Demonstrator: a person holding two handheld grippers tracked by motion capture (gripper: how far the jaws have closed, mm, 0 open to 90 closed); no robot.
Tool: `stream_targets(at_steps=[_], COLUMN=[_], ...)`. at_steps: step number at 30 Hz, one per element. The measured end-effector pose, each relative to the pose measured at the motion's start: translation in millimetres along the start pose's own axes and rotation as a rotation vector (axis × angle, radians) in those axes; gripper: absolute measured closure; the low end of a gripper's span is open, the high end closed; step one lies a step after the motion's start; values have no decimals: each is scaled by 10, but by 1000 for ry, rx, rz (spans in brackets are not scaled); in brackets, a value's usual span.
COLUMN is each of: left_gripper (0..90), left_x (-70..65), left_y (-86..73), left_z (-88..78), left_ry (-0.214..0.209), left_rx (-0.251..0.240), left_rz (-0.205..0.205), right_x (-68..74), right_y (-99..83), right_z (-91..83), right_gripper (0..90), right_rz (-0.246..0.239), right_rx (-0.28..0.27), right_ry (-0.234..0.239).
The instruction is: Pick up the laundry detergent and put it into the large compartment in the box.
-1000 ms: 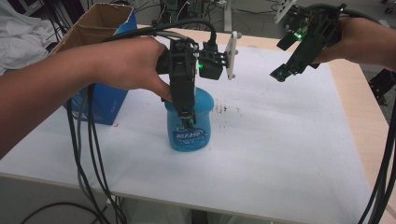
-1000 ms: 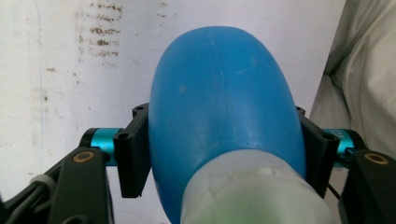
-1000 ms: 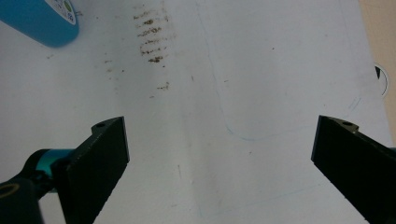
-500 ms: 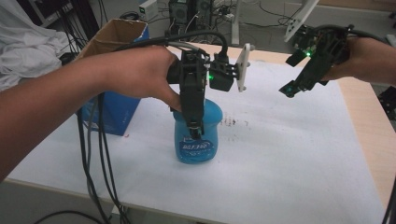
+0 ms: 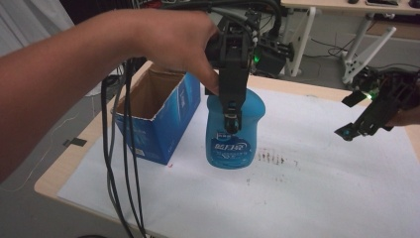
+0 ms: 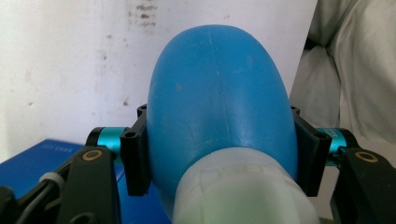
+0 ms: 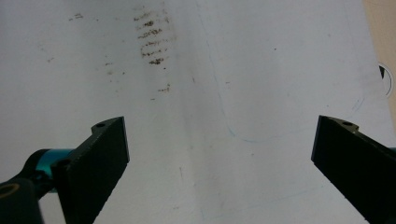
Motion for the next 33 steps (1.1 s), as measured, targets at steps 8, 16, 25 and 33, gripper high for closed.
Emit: stream_targets(at_steps=[8, 16, 25, 33], left_gripper=[368, 369, 370, 370], left_x=[198, 393, 542, 625], left_y=[-169, -400, -693, -976], left_z=[-414, -738, -841, -939], left_ry=[22, 42, 52, 82], left_rx=[-11, -26, -8, -6], left_rz=[-32, -88, -161, -205], right_x=[3, -4, -4, -34], right_y=[3, -28, -48, -81], right_z=[-8, -48, -69, -89], right_gripper=[31, 32, 32, 31], right_rz=[6, 16, 22, 37], right_rx=[-6, -12, -15, -23], right_ry=[5, 6, 2, 4])
Point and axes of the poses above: each handheld gripper's, and its own axes: z roughly forward along the jaws, y roughly out of its top, x roughly to its left, the point moved 3 cm from there along z, roughly forward along the jaws, and after that the axes turned 13 degrees about y, right-handed, at the moved point
